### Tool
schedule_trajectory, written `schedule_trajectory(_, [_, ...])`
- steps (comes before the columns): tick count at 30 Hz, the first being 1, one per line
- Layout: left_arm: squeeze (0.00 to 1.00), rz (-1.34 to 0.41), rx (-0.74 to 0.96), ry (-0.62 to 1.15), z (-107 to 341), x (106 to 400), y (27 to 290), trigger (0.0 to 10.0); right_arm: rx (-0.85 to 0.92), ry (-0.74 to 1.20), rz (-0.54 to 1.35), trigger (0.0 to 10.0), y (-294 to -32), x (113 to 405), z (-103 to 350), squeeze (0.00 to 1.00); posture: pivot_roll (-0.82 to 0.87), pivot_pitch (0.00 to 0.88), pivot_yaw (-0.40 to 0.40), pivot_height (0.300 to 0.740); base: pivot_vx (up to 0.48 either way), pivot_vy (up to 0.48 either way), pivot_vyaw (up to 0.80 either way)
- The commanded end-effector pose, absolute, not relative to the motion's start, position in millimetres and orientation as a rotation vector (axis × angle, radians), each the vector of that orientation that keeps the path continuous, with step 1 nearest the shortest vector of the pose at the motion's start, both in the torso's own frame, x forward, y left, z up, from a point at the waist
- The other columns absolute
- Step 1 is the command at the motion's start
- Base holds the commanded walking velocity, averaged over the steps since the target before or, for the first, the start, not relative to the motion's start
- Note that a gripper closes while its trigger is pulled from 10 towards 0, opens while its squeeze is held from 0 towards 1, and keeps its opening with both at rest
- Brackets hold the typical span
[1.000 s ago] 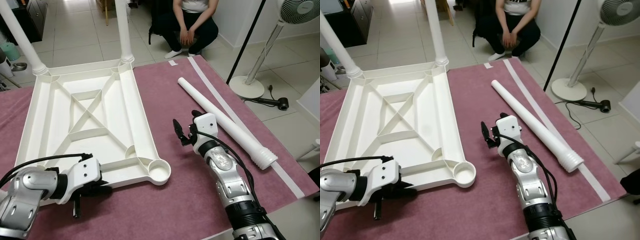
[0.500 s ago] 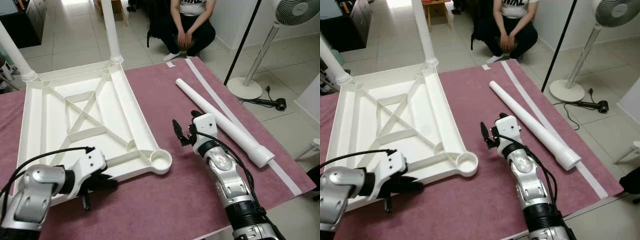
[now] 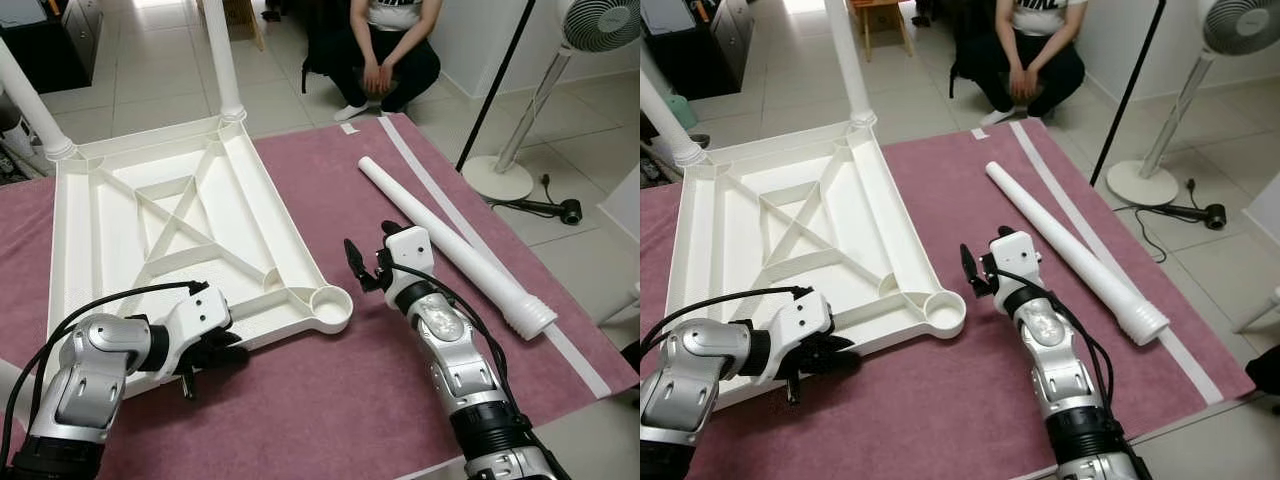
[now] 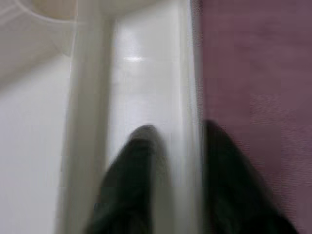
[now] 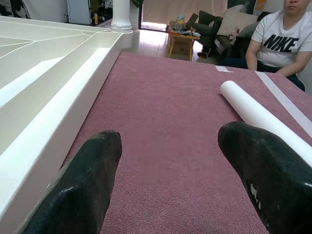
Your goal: Building children table
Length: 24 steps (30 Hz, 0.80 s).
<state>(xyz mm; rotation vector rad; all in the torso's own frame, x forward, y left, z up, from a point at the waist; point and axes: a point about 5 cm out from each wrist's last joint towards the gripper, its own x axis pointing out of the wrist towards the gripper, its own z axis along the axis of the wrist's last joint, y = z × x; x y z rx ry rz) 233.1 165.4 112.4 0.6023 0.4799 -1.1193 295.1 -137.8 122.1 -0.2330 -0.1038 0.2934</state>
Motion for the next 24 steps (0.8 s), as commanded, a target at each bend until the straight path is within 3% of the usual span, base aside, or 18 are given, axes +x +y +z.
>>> schedule_trajectory(1, [1.00,-0.908,0.672,0.385,117,241,173,10.0,-0.242,-0.104,0.291,10.0,-138,293,121,0.00,0.05,0.000,0.077,0.740,0.000,0.000,0.00])
schedule_trajectory(7, [1.00,-1.036,0.591,0.342,133,229,174,10.0,-0.243,-0.104,0.290,10.0,-138,294,121,0.00,0.06,0.000,0.075,0.740,0.000,0.000,0.00])
schedule_trajectory(8, [0.00,-1.077,0.540,0.318,142,225,175,10.0,-0.244,-0.104,0.290,10.0,-138,294,121,0.00,0.06,0.000,0.075,0.740,0.000,0.000,0.00])
schedule_trajectory(17, [0.00,-1.150,0.424,0.160,175,224,167,10.0,-0.250,-0.111,0.264,10.0,-149,296,125,0.00,0.05,0.000,0.074,0.740,0.000,0.000,0.00])
schedule_trajectory(23, [0.00,-1.055,0.391,0.085,181,236,157,10.0,-0.227,-0.112,0.227,10.0,-158,295,128,0.00,0.04,0.000,0.073,0.740,0.000,0.000,0.00])
schedule_trajectory(24, [0.00,-0.969,0.371,0.044,184,246,150,10.0,-0.215,-0.115,0.204,10.0,-165,294,131,0.00,0.04,0.000,0.074,0.740,0.000,0.000,0.00])
